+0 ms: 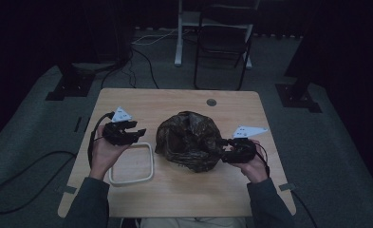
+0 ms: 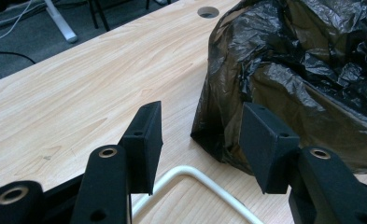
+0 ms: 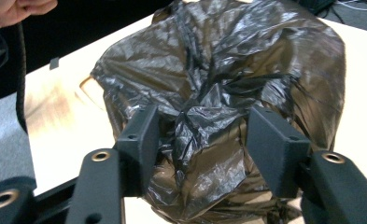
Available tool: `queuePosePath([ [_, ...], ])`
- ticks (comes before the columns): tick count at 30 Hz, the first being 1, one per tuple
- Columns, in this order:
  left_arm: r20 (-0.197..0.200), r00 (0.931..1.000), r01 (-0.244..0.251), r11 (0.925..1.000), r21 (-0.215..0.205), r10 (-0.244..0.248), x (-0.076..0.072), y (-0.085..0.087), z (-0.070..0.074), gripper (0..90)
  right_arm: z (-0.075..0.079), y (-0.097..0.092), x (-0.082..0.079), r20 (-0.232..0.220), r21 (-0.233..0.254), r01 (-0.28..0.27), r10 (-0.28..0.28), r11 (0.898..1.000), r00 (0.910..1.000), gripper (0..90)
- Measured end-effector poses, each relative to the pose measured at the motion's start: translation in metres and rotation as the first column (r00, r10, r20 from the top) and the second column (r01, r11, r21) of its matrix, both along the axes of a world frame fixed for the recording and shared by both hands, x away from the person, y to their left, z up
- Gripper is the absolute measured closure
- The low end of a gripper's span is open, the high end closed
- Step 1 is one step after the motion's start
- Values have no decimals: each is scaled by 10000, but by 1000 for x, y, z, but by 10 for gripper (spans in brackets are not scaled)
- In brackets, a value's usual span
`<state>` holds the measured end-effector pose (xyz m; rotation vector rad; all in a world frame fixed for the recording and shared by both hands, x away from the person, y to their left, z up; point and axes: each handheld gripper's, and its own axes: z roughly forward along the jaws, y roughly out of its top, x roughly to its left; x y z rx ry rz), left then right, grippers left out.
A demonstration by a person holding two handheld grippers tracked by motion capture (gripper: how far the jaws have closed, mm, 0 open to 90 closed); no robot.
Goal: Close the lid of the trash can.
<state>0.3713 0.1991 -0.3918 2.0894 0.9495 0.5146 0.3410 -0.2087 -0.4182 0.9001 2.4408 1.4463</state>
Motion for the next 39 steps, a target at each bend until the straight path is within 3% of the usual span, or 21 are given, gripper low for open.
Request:
queuePosePath([
  [4, -5, 10000, 25, 10000, 19, -25, 0, -2, -1, 496, 0, 2, 1, 3, -63, 128, -128, 9999, 9999, 301],
  [9, -29, 10000, 13, 10000, 37, -13, 1, -1, -1, 496, 3, -2, 0, 138, 113, 295, -296, 9995, 9995, 273],
  [13, -48, 10000, -3, 10000, 33, 3, 1, 0, -2, 496, 4, -4, -1, 87, 509, 57, -62, 9987, 9999, 264],
  [19, -59, 10000, -73, 10000, 19, 73, 0, 3, -3, 496, -1, 0, 2, -292, 9, 104, -104, 9999, 9995, 213],
  [24, -63, 9999, -117, 9999, 1, 117, -1, 4, -3, 496, -4, 2, 4, -315, -385, 292, -304, 9988, 9990, 181],
  [31, -57, 9999, -93, 10000, 0, 93, -1, 2, -4, 496, -7, 4, 3, -474, -493, -190, 166, 9986, 9987, 134],
  [35, -50, 9999, -99, 9999, -22, 98, -1, 2, -4, 496, -7, 2, 4, -512, -239, -355, 343, 9991, 9981, 129],
  [39, -64, 9999, -93, 10000, -8, 93, -1, 2, -5, 496, -7, -4, 6, -465, 40, -66, 68, 10000, 9989, 133],
])
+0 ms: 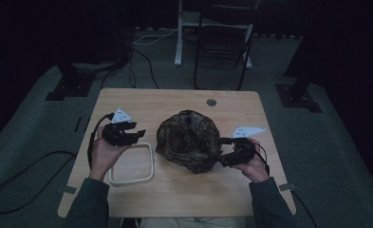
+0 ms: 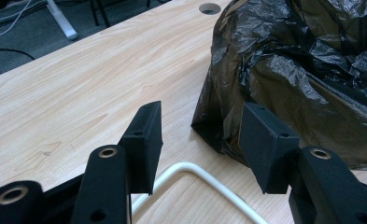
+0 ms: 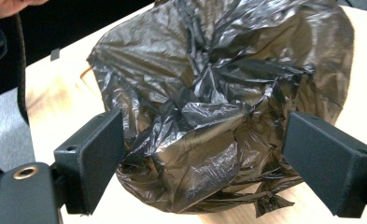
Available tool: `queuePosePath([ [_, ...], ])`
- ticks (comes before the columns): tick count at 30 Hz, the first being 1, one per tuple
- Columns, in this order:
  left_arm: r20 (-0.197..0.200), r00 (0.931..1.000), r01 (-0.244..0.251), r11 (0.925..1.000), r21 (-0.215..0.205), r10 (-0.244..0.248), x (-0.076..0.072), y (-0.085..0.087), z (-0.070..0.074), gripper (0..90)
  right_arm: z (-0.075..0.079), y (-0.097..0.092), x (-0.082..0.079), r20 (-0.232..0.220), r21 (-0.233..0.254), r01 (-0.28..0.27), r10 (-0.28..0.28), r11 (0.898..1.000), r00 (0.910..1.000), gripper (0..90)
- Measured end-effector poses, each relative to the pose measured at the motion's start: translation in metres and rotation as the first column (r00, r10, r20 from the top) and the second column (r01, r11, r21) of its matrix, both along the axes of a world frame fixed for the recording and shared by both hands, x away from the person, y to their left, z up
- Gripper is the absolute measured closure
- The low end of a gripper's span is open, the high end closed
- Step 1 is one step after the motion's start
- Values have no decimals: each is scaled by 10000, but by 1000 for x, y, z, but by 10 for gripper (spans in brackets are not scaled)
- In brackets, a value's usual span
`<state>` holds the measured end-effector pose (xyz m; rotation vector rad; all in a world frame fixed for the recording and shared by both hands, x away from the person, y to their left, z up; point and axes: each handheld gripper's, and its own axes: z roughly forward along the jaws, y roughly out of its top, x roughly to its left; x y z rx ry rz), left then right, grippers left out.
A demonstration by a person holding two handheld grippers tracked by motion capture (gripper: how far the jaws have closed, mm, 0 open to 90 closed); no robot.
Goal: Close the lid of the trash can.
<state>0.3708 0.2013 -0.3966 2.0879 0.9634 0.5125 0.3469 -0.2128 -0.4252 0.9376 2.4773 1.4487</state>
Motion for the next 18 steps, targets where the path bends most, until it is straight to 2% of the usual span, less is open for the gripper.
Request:
queuePosePath([
  [7, -12, 10000, 18, 10000, 2, -18, 0, -1, -1, 495, 2, -4, 0, 104, 341, 296, -300, 9990, 9995, 140],
  [12, -38, 10000, 9, 10000, 7, -9, 0, 0, -2, 495, 3, -9, 1, 42, 585, 499, -503, 9970, 9987, 142],
  [15, -42, 10000, -19, 10000, 0, 19, 0, 1, -2, 495, 3, -13, 2, -110, 964, 546, -538, 9938, 9985, 143],
  [18, -39, 10000, -24, 10000, -16, 24, 0, 2, -2, 495, 3, -15, 3, -117, 1011, 802, -794, 9916, 9968, 143],
])
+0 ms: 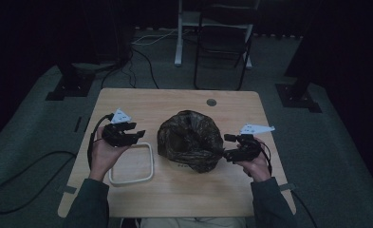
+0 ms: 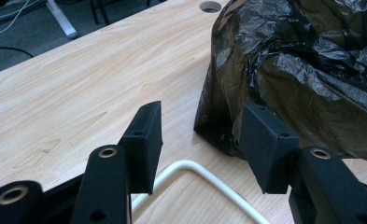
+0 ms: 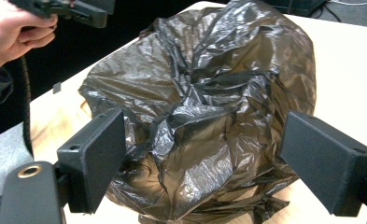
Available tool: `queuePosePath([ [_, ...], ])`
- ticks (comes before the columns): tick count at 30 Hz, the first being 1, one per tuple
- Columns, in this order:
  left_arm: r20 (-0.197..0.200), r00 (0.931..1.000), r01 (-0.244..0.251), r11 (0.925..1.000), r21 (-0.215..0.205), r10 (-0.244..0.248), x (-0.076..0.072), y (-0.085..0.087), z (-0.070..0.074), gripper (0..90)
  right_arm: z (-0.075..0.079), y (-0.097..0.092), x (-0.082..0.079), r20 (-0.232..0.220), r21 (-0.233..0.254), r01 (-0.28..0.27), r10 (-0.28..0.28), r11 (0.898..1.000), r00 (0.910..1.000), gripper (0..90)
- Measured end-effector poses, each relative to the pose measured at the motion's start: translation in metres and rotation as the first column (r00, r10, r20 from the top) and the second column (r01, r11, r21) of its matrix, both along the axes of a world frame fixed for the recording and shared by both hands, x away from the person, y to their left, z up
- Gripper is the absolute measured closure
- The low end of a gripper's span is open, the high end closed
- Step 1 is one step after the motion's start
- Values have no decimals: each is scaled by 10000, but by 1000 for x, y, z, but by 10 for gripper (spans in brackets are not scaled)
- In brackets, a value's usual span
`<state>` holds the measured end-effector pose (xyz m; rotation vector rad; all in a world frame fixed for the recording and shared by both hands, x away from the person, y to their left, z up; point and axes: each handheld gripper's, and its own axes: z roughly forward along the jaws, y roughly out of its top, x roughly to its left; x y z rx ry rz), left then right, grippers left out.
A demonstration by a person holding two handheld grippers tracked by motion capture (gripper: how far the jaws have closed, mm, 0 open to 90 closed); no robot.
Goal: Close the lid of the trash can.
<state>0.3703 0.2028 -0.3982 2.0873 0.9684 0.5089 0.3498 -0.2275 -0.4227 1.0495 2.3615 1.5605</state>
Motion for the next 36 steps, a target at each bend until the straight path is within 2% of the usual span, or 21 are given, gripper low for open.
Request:
queuePosePath([
  [2, 13, 10000, -4, 10000, -5, 4, 0, 0, 0, 495, 0, -1, 1, -16, -25, 199, -199, 9998, 9998, 146],
  [4, 4, 10000, -11, 10000, -9, 11, 0, 0, 0, 495, -1, -2, 1, 15, -279, 350, -350, 9990, 9994, 146],
  [8, -5, 10000, -7, 10000, -10, 7, 0, 0, 0, 495, -6, 1, 2, -39, -814, 314, -318, 9962, 9995, 146],
  [14, -13, 10000, -45, 10000, -10, 45, 0, 3, 0, 495, -12, 1, 3, -163, -1212, 112, -133, 9926, 9998, 146],
  [23, -19, 9999, -168, 9999, -30, 168, -2, 9, 0, 495, -18, -1, 2, -228, -1385, -331, 302, 9898, 9993, 145],
  [36, -157, 9991, -396, 9992, -64, 395, -4, 19, -8, 495, -27, -8, 1, -359, -1718, -473, 417, 9840, 9985, 146],
])
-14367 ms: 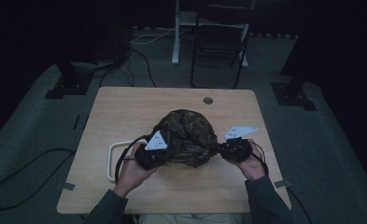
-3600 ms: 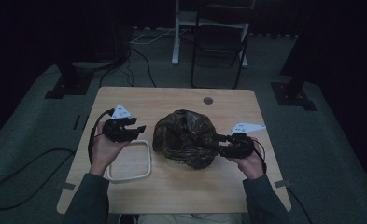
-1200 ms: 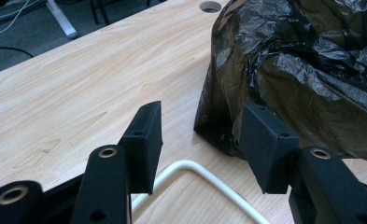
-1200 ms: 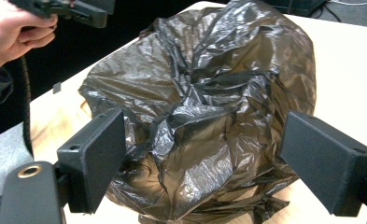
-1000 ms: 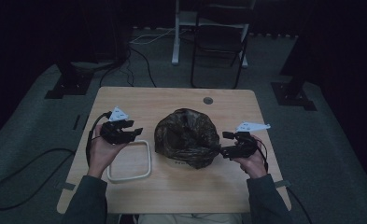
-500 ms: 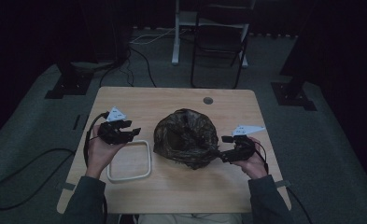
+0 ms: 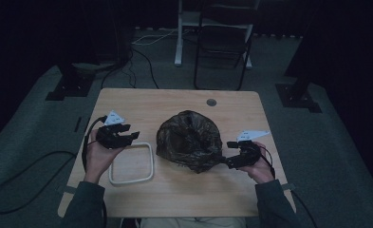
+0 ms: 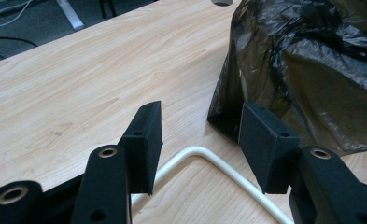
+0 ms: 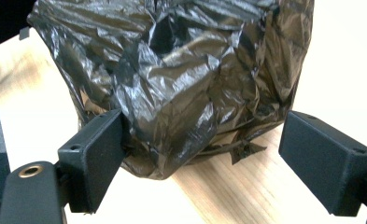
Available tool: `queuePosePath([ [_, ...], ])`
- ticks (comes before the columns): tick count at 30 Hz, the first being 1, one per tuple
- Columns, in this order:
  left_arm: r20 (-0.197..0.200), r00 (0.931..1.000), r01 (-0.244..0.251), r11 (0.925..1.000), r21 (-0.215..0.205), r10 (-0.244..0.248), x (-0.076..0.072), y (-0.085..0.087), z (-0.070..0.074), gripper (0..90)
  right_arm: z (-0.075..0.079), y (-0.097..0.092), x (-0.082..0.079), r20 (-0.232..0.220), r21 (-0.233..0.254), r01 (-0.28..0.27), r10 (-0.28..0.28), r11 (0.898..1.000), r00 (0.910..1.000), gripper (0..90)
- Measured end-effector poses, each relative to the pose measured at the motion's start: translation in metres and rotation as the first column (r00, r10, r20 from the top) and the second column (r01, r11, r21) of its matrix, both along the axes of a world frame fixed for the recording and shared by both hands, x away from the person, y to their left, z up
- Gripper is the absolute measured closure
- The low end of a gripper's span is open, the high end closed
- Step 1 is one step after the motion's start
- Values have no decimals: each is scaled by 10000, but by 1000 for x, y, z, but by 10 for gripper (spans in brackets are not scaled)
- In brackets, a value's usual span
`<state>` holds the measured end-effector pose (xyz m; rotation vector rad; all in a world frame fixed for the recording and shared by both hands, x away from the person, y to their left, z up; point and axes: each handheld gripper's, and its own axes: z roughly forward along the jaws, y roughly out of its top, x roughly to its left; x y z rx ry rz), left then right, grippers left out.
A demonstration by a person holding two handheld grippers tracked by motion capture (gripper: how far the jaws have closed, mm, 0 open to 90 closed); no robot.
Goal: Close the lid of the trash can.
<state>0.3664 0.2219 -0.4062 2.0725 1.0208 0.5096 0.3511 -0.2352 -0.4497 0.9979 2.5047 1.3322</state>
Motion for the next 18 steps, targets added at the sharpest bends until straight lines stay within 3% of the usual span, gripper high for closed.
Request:
queuePosePath([
  [9, -131, 9997, -222, 9997, 92, 223, -2, 10, -5, 495, -1, -4, -3, 0, -106, -192, 192, 9998, 9998, 145],
  [18, -184, 9991, -391, 9990, 224, 395, -3, 18, -8, 495, 1, -9, -7, 176, 84, -446, 445, 9990, 9989, 146],
])
